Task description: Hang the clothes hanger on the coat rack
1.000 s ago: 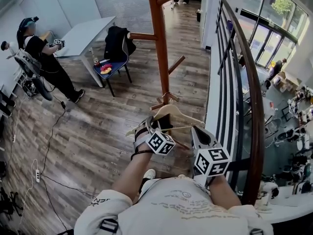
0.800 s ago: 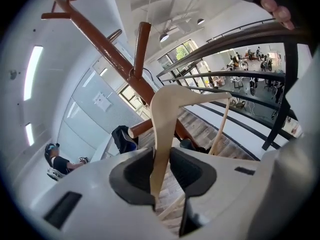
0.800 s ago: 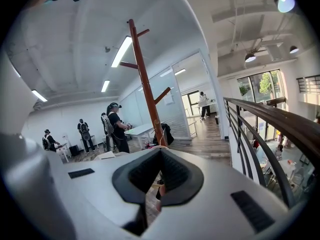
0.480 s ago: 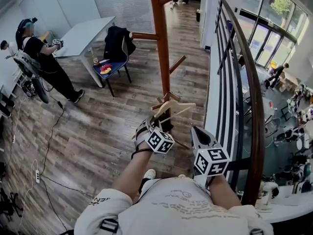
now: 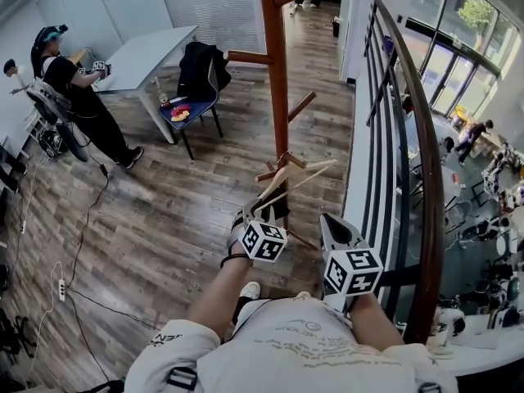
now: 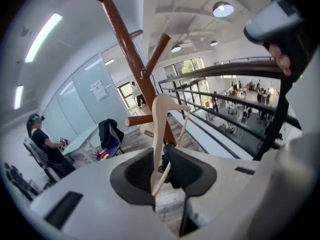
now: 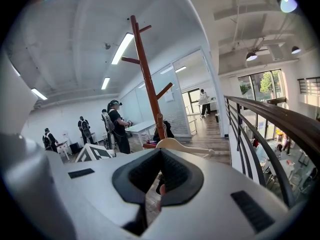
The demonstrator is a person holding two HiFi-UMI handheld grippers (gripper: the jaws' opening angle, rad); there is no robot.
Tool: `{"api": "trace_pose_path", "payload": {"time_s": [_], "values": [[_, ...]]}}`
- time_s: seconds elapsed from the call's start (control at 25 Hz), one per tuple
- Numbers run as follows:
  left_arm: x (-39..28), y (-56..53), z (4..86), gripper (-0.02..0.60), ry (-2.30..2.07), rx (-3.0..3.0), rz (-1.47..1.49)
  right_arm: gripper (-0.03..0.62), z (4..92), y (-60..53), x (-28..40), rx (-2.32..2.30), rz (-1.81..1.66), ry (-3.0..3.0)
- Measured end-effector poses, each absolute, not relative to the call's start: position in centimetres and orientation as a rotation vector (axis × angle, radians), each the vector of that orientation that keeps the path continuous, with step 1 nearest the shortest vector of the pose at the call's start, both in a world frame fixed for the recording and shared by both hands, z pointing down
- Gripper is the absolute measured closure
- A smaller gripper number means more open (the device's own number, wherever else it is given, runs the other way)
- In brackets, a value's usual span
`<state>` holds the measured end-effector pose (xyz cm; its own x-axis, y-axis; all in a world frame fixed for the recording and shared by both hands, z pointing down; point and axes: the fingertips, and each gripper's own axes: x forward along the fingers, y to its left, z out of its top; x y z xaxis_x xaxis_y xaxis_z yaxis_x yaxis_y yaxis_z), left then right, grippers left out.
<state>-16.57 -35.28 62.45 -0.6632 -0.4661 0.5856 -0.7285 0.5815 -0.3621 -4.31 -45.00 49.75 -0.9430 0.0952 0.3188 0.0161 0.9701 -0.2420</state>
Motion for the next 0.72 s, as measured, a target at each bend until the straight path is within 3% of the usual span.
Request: {"api": "trace_pose_path", "payload": {"time_s": [0.2,0.32,0.72], "values": [[-15.1,-35.6,58.0,0.488,-2.496,1.046,0.421,0.595,49.6,-44.7,-4.1,-0.104,0.348,-2.790],[-14.8,-35.3,55.0,0.572,-2.587,1.032,0.319,0.595,49.6,-44.6,-4.1,-0.111,0.350,-2.791],[-11.8,-35.5,48.2,0.577,-2.677,1.095,0.118,0.595,48.3,-44.6,-4.8,-0.108,0.335,-2.860]]}}
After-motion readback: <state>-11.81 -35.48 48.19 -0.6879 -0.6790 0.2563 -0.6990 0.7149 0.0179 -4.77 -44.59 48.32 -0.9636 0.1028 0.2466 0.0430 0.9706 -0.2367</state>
